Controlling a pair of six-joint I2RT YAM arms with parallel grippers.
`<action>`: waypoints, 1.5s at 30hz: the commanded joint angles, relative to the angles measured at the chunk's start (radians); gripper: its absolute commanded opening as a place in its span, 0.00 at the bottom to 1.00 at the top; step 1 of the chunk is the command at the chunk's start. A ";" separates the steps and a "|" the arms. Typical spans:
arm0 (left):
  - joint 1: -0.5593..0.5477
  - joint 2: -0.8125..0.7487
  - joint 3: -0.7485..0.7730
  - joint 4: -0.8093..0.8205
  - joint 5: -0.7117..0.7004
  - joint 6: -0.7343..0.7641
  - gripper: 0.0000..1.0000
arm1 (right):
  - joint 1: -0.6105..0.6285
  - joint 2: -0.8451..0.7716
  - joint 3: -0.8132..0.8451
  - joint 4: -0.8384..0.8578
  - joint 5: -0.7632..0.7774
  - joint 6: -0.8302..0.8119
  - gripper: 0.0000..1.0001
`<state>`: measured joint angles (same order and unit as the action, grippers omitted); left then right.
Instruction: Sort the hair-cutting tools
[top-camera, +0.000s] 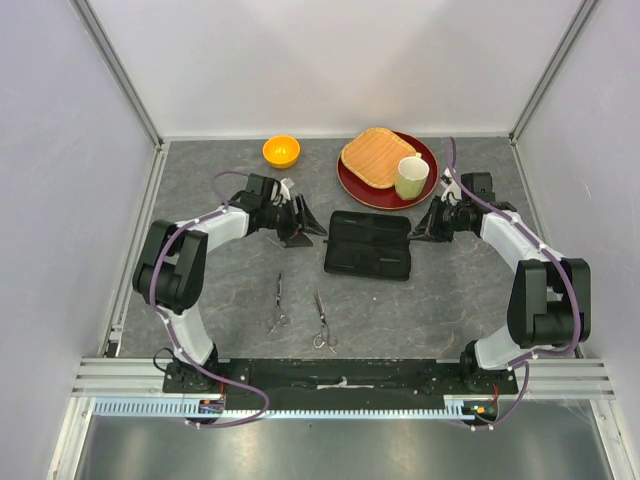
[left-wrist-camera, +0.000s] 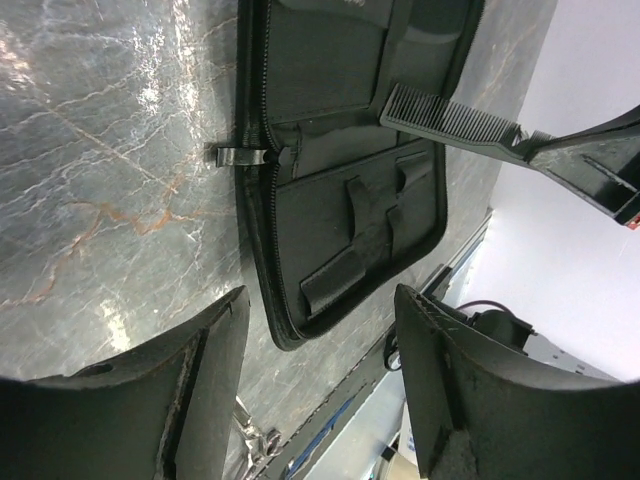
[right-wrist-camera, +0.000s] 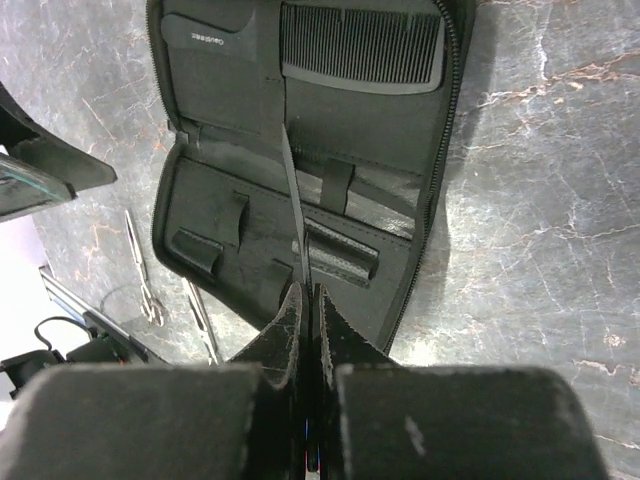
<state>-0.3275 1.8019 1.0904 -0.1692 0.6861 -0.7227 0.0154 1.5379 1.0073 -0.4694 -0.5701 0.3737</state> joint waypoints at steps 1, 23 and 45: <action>-0.024 0.052 0.049 0.066 0.044 0.006 0.66 | -0.003 0.019 -0.045 0.090 0.042 -0.007 0.00; -0.038 0.188 0.166 0.030 -0.077 0.094 0.61 | -0.077 0.090 -0.039 0.104 0.004 -0.004 0.00; -0.068 0.298 0.264 -0.010 -0.045 0.166 0.56 | -0.057 0.200 -0.032 0.054 0.006 -0.062 0.00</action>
<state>-0.3843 2.0838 1.3170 -0.1776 0.6228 -0.6075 -0.0692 1.6882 0.9661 -0.3550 -0.6064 0.3676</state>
